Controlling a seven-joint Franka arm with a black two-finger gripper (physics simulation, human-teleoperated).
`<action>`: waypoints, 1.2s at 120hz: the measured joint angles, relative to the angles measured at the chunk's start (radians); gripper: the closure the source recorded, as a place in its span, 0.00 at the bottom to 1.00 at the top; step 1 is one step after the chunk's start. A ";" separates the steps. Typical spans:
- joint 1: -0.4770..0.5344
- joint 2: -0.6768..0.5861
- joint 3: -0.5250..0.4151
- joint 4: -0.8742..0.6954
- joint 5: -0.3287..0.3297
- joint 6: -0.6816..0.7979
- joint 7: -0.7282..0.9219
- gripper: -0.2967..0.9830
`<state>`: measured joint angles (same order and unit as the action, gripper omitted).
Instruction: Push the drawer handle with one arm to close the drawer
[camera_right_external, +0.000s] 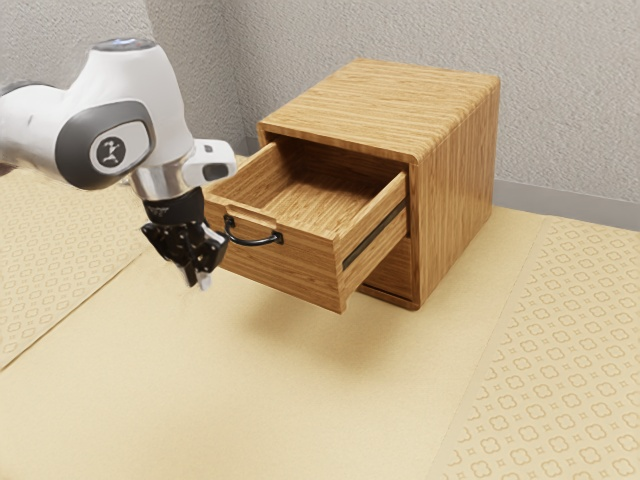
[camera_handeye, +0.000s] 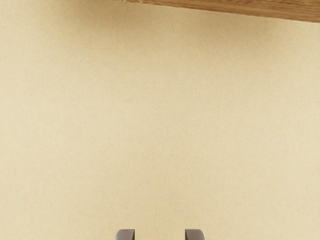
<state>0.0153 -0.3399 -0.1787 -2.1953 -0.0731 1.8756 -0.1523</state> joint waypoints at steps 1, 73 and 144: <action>0.000 0.004 0.000 0.004 0.001 0.000 0.000 0.73; 0.002 0.332 0.013 0.335 0.062 -0.002 -0.001 0.77; 0.000 0.662 -0.024 0.752 0.134 -0.002 0.021 0.77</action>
<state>0.0153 0.3222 -0.2024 -1.4432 0.0614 1.8732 -0.1312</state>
